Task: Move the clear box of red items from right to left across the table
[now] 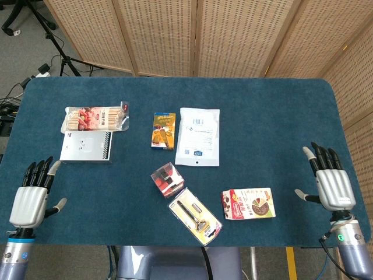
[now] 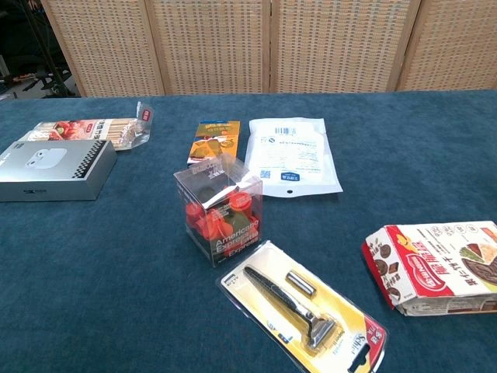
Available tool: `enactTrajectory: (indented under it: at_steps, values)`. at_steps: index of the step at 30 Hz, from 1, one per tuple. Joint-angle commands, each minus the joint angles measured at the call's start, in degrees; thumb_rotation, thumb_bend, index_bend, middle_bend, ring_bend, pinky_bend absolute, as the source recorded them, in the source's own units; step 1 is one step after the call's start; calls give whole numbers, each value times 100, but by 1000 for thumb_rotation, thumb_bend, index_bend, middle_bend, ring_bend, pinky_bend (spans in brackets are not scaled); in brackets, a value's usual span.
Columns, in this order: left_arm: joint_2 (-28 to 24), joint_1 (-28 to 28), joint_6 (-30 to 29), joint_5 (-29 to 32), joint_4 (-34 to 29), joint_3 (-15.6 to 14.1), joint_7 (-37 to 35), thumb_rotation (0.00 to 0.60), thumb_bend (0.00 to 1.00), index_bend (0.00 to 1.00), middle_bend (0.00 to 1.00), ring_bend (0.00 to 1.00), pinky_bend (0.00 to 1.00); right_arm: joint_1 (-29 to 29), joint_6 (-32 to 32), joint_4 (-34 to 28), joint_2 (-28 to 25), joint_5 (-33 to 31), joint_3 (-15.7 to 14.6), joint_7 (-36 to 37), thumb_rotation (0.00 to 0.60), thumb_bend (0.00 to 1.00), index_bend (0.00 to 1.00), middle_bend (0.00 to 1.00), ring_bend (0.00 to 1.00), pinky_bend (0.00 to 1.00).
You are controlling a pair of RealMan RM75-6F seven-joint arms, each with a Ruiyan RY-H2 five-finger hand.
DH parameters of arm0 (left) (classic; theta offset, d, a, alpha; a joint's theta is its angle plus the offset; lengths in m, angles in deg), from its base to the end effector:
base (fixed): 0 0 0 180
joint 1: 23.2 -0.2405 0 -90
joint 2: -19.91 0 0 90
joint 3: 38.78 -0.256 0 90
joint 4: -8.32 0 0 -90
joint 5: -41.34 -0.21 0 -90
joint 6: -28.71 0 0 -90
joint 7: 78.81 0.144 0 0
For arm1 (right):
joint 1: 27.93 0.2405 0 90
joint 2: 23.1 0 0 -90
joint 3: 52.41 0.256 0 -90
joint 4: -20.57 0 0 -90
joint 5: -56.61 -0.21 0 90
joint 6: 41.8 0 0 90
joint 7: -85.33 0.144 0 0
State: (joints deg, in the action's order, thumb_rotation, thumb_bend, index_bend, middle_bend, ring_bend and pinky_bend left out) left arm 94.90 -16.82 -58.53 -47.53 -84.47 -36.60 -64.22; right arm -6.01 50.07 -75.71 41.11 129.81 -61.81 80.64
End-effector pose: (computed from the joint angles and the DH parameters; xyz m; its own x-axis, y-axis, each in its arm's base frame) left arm -0.2758 0.1837 0.1008 0.4490 -0.0358 0.8928 0.8888 -0.0846 -0.4504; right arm -0.2837 -0.2240 0.1545 0.4386 0.0084 0.8987 -0.8975 -0.0480 0.4384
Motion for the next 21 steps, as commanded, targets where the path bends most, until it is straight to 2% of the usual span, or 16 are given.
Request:
enactTrajectory:
  at_steps: [1, 7, 12, 16, 21]
  values:
    - [-26, 17, 41, -24, -78, -27, 58, 600, 179, 0, 0, 0, 0, -297, 92, 287, 199, 258, -45, 250, 600, 28, 0, 0, 0, 0]
    - [-213, 176, 213, -11, -431, 73, 349, 600, 178, 0, 0, 0, 0, -537, -12, 513, 258, 432, 105, 530, 600, 28, 0, 0, 0, 0]
    - [-528, 467, 582, 150, -936, 290, 573, 600, 177, 0, 0, 0, 0, -632, -33, 584, 229, 603, 226, 628, 600, 28, 0, 0, 0, 0]
    - [-977, 979, 1407, 725, -1541, 640, 687, 600, 177, 0, 0, 0, 0, -697, -134, 610, 189, 662, 333, 730, 600, 28, 0, 0, 0, 0]
    - [-1423, 1718, 2633, 1878, -2105, 1027, 772, 600, 175, 0, 0, 0, 0, -809, -136, 617, 137, 757, 466, 843, 600, 28, 0, 0, 0, 0]
